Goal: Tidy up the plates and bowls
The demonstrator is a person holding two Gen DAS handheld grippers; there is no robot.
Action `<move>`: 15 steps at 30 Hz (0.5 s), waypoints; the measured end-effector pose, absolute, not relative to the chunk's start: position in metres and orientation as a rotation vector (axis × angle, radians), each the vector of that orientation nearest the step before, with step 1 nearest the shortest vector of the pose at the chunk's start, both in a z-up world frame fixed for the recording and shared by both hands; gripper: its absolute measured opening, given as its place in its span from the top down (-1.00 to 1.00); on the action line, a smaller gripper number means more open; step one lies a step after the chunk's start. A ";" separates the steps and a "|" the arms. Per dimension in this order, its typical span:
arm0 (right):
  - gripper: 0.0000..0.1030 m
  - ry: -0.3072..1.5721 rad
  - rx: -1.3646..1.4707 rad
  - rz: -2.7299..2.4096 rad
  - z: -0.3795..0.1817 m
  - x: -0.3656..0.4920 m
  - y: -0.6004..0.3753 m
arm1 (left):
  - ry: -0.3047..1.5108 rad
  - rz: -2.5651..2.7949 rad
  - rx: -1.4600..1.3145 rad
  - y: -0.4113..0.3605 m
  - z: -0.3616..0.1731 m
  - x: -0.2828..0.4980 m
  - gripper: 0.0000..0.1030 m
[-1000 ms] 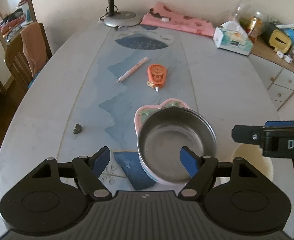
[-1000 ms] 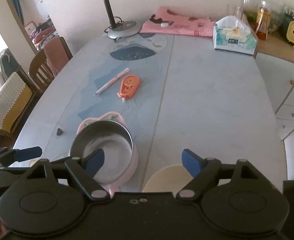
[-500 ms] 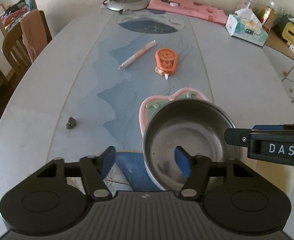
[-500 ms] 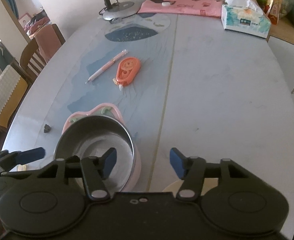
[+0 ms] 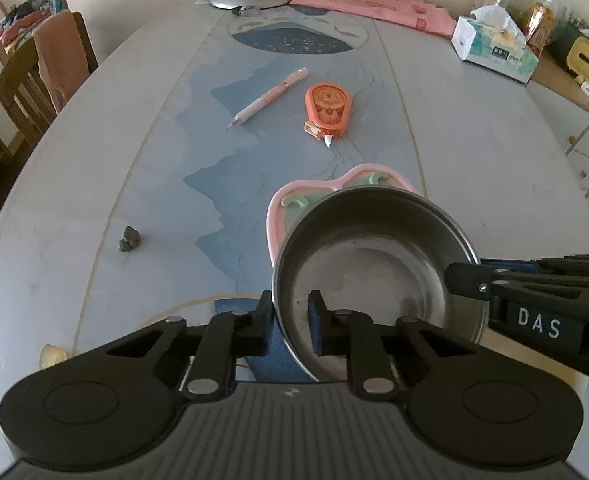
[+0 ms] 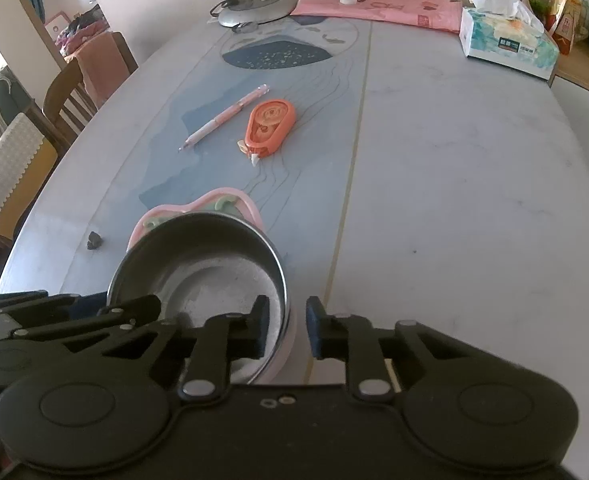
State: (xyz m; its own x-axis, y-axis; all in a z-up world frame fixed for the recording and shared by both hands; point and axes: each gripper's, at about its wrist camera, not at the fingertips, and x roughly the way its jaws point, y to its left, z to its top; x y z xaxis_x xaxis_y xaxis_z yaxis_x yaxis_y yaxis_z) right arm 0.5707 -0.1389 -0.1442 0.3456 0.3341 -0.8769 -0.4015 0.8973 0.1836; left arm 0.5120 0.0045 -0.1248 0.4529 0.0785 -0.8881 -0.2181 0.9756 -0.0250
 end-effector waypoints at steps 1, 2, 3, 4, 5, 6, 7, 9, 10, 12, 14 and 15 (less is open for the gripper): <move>0.79 1.119 -0.073 0.477 -0.144 0.570 -0.138 | 1.087 0.189 -0.131 0.003 -0.125 0.512 0.76; 0.84 1.119 -0.076 0.475 -0.143 0.570 -0.138 | 1.089 0.194 -0.127 0.004 -0.125 0.511 0.82; 0.87 1.117 -0.083 0.469 -0.143 0.569 -0.137 | 1.092 0.199 -0.131 0.004 -0.124 0.511 0.84; 0.87 1.112 -0.089 0.466 -0.142 0.568 -0.136 | 1.092 0.198 -0.137 0.005 -0.124 0.510 0.84; 0.88 1.108 -0.094 0.462 -0.141 0.567 -0.136 | 1.091 0.197 -0.138 0.005 -0.122 0.509 0.85; 0.89 1.105 -0.098 0.459 -0.140 0.567 -0.135 | 1.093 0.197 -0.133 0.004 -0.122 0.508 0.85; 0.89 1.109 -0.097 0.457 -0.139 0.566 -0.135 | 1.098 0.198 -0.130 0.004 -0.122 0.507 0.85; 0.90 1.120 -0.092 0.451 -0.138 0.563 -0.135 | 1.101 0.196 -0.126 0.002 -0.121 0.502 0.85; 0.90 1.119 -0.096 0.447 -0.137 0.562 -0.135 | 1.101 0.194 -0.125 0.002 -0.120 0.500 0.85; 0.91 1.111 -0.109 0.444 -0.134 0.556 -0.134 | 1.104 0.195 -0.126 0.001 -0.118 0.495 0.85; 0.91 1.107 -0.118 0.440 -0.130 0.550 -0.134 | 1.108 0.191 -0.124 -0.001 -0.115 0.489 0.85; 0.91 1.106 -0.119 0.439 -0.128 0.548 -0.134 | 1.107 0.190 -0.124 -0.001 -0.112 0.487 0.85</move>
State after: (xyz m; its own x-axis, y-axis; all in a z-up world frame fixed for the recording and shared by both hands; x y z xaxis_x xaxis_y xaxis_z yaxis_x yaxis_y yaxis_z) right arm 0.5476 -0.1341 -0.1279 0.3729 0.2831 -0.8836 -0.3996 0.9085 0.1225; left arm 0.4865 -0.0009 -0.1121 0.4332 0.0904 -0.8967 -0.2141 0.9768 -0.0049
